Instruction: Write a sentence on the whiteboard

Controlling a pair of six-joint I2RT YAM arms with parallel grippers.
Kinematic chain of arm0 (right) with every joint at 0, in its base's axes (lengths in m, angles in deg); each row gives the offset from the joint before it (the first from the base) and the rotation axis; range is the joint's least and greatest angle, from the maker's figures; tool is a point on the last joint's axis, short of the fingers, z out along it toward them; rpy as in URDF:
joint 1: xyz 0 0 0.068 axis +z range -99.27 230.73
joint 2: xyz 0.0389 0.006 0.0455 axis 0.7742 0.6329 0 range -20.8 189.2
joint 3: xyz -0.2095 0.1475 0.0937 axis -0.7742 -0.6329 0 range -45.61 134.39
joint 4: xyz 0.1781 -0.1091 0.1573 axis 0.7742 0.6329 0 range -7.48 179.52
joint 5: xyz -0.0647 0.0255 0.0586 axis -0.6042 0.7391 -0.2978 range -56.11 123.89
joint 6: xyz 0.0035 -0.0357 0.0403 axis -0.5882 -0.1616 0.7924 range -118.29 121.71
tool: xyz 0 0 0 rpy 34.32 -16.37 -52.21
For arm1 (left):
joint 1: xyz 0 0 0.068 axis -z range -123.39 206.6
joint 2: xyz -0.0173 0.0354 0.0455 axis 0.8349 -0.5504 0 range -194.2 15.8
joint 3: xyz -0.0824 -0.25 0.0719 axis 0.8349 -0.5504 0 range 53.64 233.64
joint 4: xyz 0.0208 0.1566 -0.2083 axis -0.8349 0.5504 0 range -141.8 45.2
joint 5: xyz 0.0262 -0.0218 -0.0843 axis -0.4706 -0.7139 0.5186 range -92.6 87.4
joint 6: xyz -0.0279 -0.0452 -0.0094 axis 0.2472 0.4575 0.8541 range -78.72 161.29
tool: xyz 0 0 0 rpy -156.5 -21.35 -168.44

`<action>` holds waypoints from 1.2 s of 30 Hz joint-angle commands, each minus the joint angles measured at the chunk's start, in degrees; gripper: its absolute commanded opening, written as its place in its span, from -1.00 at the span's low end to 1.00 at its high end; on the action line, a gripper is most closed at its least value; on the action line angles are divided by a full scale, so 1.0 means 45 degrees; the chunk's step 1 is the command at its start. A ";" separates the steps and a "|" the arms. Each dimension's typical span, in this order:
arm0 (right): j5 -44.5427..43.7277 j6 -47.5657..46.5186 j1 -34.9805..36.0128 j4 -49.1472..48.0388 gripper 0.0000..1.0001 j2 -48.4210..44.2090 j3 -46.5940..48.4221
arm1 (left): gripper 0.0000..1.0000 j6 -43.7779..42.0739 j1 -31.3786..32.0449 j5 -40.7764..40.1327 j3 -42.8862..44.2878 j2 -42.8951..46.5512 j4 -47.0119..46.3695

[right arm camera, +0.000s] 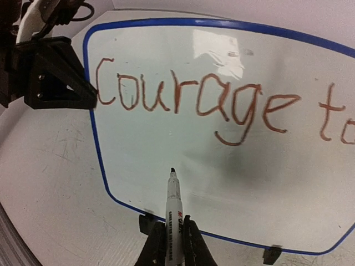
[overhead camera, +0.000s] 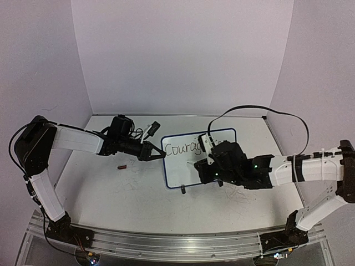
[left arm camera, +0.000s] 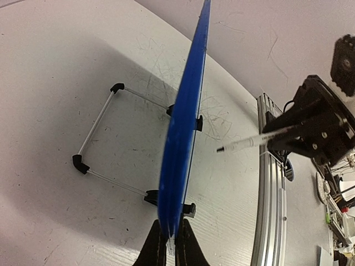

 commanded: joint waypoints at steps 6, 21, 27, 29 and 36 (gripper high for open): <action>-0.0421 -0.0423 0.0876 -0.0623 -1.00 0.2005 0.2395 | -1.00 -0.0257 0.0199 -0.0497 0.0159 0.0225 0.0980; -0.0918 -0.0351 0.0926 -0.0673 -1.00 0.2747 0.2715 | -1.00 -0.0273 0.0223 -0.0411 0.0173 0.0249 0.0976; -0.1333 -0.0306 0.0920 -0.0792 -1.00 0.2784 0.2725 | -1.00 -0.0292 0.0219 -0.0399 0.0179 0.0293 0.0998; -0.1405 -0.0289 0.0925 -0.0799 -1.00 0.2829 0.2751 | -1.00 -0.0292 0.0224 -0.0398 0.0187 0.0295 0.1002; -0.1531 -0.0048 0.0927 -0.0780 -1.00 0.2956 0.2673 | -1.00 -0.0308 0.0222 -0.0370 0.0173 0.0314 0.1005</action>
